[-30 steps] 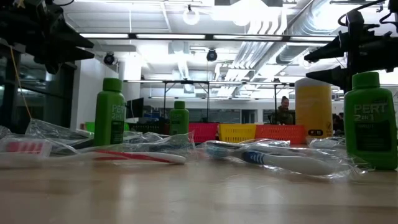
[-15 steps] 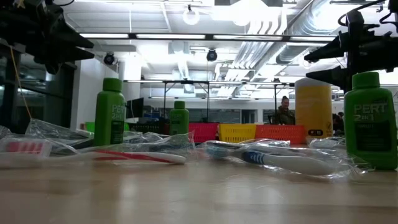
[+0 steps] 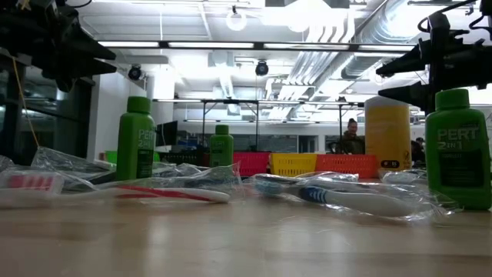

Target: Pick & Place Travel size toiletries

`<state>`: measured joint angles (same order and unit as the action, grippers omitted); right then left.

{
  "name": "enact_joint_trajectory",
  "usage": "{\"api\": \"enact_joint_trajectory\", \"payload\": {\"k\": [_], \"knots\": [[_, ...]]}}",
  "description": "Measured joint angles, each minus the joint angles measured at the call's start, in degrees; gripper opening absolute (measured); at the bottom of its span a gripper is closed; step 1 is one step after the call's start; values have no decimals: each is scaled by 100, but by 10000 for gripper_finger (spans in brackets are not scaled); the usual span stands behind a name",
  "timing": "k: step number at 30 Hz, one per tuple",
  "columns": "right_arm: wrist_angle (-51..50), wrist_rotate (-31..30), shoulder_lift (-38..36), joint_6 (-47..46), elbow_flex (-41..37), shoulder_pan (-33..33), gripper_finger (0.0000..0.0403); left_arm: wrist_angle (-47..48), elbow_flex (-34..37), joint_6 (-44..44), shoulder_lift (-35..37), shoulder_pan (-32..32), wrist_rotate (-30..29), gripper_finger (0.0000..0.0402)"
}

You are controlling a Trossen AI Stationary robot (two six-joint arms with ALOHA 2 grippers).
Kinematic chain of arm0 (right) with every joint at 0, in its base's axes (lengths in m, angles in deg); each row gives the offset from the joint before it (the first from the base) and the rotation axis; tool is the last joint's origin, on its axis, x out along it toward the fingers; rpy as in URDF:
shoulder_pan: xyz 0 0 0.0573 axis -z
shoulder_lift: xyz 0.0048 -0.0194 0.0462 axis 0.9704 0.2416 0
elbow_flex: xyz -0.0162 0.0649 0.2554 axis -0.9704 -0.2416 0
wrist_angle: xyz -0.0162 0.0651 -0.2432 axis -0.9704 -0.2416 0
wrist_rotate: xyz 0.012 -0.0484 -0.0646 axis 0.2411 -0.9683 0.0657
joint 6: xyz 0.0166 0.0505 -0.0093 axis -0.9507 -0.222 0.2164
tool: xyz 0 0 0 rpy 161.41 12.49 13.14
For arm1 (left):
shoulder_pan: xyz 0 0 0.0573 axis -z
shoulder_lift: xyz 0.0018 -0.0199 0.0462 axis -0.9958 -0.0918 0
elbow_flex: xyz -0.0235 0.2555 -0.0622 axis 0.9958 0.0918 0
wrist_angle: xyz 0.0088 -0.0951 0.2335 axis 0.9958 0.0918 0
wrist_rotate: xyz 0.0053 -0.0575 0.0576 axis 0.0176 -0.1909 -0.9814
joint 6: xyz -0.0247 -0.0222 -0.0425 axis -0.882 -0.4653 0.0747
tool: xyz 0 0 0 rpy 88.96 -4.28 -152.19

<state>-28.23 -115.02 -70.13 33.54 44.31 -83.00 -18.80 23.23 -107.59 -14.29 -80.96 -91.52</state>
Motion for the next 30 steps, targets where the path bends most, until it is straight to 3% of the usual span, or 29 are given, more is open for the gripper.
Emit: {"api": "enact_joint_trajectory", "payload": {"k": [14,20,27,30], "knots": [[421,33,0,-35,0,0,210,1,0,-1,1,0,0,147],[468,43,0,-503,2,-2,210,0,0,-1,-1,-1,0,147],[1206,1250,61,108,2,-45,210,2,0,1,1,1,0,147],[1105,1225,282,107,71,-189,210,2,0,1,-1,0,0,147]]}}
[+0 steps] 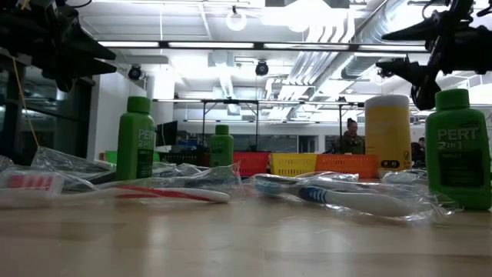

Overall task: Pick & Place Travel size toiletries
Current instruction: Put the green shampoo bottle into the orange basket

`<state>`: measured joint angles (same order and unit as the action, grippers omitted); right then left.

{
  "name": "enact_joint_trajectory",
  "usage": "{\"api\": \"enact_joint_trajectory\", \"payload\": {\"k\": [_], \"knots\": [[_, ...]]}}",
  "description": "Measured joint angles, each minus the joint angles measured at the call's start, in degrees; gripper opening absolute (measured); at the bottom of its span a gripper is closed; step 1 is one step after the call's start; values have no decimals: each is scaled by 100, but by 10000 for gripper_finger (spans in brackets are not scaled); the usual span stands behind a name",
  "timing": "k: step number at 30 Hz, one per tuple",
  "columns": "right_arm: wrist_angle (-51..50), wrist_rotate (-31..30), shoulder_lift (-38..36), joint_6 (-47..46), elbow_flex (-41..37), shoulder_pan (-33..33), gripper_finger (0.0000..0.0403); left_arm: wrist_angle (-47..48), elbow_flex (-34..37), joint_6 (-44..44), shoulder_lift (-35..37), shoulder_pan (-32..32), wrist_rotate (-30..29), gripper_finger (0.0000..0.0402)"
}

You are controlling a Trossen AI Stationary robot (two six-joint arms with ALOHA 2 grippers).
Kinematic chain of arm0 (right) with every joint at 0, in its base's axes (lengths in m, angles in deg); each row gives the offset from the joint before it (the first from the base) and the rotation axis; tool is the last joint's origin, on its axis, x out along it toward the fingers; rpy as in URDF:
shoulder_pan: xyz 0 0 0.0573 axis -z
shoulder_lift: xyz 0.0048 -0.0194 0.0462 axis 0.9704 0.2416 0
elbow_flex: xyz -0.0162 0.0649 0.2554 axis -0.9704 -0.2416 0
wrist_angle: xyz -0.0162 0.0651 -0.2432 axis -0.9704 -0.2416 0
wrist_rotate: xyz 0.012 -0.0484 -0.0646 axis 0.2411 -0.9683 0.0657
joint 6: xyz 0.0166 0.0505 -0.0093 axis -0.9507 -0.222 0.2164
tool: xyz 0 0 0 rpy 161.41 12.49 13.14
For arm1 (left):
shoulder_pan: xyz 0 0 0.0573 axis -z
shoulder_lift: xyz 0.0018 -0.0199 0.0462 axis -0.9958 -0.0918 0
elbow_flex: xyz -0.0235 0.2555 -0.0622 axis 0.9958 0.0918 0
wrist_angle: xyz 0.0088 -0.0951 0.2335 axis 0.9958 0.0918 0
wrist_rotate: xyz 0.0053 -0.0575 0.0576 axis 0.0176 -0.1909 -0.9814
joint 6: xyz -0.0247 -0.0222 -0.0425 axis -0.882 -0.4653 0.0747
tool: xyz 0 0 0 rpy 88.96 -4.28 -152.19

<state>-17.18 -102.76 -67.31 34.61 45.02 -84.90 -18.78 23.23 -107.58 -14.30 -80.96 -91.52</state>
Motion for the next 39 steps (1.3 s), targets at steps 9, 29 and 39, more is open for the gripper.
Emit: {"api": "enact_joint_trajectory", "payload": {"k": [9,29,39], "knots": [[-1017,-598,1485,-3,1557,-510,210,0,0,0,2,0,0,147],[-4237,103,4551,-421,4582,-1477,210,-1,0,-2,2,2,0,147],[-4257,1600,4784,-876,4593,-1320,208,-2,-2,-2,2,2,0,147]]}}
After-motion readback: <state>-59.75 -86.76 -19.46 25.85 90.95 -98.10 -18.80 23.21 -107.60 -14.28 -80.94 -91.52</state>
